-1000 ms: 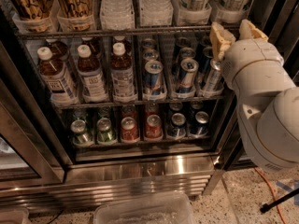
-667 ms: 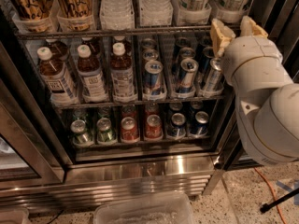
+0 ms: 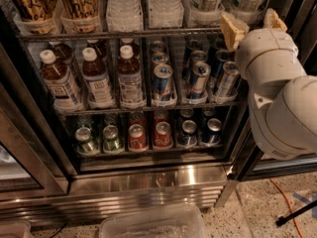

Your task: Pick 7up can from top shelf of fridge

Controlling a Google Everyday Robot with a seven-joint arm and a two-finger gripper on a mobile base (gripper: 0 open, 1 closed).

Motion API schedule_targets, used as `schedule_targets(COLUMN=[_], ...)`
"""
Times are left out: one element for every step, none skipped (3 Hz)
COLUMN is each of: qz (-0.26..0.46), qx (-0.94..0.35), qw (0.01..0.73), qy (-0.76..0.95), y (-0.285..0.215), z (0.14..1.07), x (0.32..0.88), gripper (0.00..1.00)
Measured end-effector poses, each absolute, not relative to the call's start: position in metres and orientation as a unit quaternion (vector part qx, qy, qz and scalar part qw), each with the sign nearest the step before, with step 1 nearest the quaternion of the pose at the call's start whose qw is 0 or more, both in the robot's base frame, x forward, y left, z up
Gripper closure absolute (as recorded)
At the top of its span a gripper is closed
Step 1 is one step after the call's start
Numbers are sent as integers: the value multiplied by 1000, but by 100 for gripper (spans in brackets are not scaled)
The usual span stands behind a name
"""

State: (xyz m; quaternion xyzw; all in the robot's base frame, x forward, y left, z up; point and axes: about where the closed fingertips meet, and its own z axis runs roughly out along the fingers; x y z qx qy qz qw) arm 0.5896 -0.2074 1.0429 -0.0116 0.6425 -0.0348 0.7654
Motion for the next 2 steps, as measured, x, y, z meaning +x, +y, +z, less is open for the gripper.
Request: schedule_targets(qz=[-35, -41], qx=[-11, -7], qw=[769, 773], qy=[638, 633], y=[-209, -214], z=[1046, 1049], x=[599, 607], gripper=[32, 33])
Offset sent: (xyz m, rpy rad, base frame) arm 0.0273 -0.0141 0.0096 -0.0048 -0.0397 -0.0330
